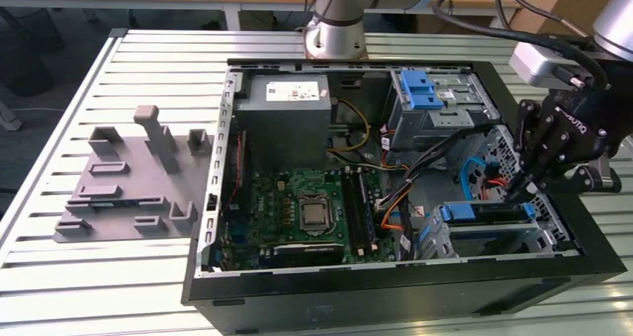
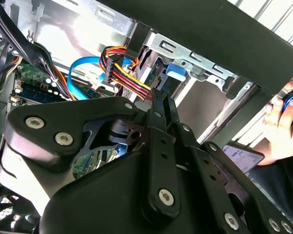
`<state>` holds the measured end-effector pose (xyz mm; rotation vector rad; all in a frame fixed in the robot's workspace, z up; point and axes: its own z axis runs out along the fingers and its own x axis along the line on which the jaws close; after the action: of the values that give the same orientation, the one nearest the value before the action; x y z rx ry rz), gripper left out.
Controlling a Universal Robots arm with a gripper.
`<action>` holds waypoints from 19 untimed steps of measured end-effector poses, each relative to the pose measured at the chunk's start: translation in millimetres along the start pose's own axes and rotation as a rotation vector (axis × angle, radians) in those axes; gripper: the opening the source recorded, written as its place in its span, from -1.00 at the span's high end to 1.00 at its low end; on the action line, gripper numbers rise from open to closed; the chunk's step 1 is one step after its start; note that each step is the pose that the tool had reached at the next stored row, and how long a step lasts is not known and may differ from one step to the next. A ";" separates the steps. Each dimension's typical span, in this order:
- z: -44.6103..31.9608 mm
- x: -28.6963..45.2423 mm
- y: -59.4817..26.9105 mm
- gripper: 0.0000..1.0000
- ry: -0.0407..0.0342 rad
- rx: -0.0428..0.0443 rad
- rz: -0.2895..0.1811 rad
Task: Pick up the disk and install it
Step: 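Insert the first disk wire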
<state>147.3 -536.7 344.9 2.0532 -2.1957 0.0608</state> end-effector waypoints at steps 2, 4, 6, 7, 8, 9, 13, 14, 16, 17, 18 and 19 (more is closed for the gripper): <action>1.3 -0.1 0.5 0.67 -0.0005 -0.0001 0.000; 2.5 -0.1 1.1 0.67 -0.0023 -0.0001 0.000; 2.6 -0.1 1.3 0.67 -0.0025 0.0000 0.000; 2.7 -0.1 1.3 0.67 -0.0026 0.0000 0.000; 2.7 -0.1 1.3 0.67 -0.0028 0.0000 0.000; 2.7 -0.1 1.4 0.67 -0.0028 0.0000 0.000; 3.6 -0.2 1.6 0.67 -0.0038 0.0004 -0.004; 4.1 -0.3 1.6 0.67 -0.0042 0.0011 -0.010; 5.6 -0.4 1.7 0.67 -0.0037 0.0036 -0.031; 6.1 -0.5 1.7 0.67 -0.0038 0.0037 -0.032; 6.6 -0.5 1.7 0.67 -0.0039 0.0038 -0.032; 6.9 -0.6 1.7 0.67 -0.0037 0.0038 -0.032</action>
<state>145.1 -536.8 338.1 2.0918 -2.1656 0.0579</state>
